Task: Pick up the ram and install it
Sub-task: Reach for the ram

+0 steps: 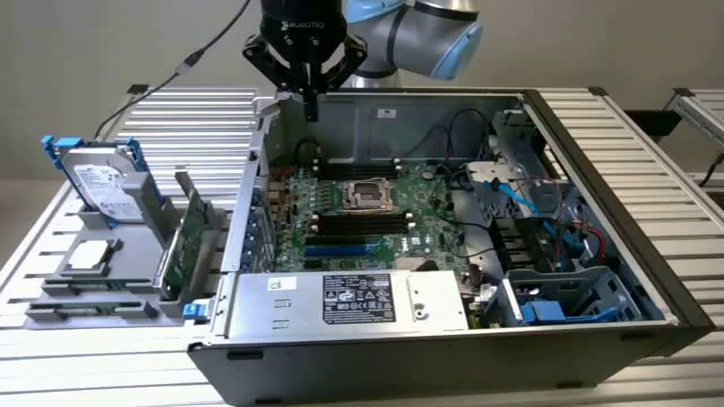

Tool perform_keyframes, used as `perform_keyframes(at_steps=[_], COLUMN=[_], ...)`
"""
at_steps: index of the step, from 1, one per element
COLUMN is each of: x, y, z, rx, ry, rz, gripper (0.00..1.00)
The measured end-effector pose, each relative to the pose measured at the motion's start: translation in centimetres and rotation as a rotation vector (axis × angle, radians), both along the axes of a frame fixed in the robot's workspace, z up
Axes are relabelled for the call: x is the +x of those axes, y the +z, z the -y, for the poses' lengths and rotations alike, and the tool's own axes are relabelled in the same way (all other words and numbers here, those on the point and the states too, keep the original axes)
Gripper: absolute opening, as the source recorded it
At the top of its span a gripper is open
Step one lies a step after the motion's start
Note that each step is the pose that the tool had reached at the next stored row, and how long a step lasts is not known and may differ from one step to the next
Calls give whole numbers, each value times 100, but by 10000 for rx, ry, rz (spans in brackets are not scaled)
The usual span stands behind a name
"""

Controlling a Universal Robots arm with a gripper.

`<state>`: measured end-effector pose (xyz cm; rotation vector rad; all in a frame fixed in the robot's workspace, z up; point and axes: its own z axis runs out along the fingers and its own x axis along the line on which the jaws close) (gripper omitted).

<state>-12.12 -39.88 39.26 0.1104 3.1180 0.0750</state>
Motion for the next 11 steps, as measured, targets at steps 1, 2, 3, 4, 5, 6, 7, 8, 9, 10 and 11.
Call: perform_keyframes(at_steps=[1, 2, 3, 4, 5, 6, 7, 8, 9, 10, 11], x=[0, 0, 0, 0, 0, 0, 0, -1, -15, -34, -54], y=[0, 0, 0, 0, 0, 0, 0, 0, -1, -3, -5], z=[0, 0, 0, -1, -1, -1, 0, 0, 0, 0, 0], rx=[0, 0, 1, 7, 11, 15, 20, 26, 30, 27, 27], ry=[0, 0, 0, -1, -1, -1, -1, -1, -1, -1, 0], rz=[0, 0, 0, 0, 0, 0, -1, 1, -47, -148, -247], gripper=[11, 11, 11, 11, 11, 11, 11, 11, 11, 11, 11])
